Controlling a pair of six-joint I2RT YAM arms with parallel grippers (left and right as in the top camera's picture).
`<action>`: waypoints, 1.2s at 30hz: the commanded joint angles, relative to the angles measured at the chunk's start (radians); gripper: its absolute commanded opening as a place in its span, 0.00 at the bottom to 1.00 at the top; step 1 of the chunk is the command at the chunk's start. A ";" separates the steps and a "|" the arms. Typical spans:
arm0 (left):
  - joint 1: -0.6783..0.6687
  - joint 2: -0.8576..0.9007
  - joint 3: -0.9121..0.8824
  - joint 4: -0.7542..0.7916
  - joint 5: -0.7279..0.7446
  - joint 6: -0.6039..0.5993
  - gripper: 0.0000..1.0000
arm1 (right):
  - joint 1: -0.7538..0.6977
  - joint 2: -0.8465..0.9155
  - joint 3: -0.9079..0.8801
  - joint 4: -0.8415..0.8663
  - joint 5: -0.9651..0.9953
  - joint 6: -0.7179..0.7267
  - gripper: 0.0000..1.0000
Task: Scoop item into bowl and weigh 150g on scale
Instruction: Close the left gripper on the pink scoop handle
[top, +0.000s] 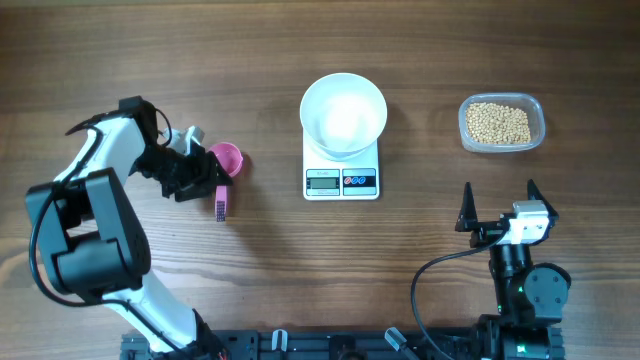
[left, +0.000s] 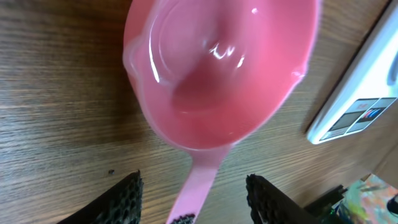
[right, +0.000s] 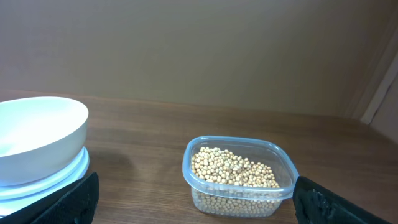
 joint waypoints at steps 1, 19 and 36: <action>0.005 0.051 0.000 -0.009 0.024 0.024 0.57 | 0.003 -0.011 -0.002 0.002 0.018 0.015 1.00; 0.005 0.057 0.000 -0.011 0.068 0.072 0.42 | 0.003 -0.011 -0.002 0.002 0.018 0.015 1.00; 0.005 0.057 0.000 -0.006 0.068 0.072 0.27 | 0.003 -0.011 -0.002 0.002 0.018 0.015 1.00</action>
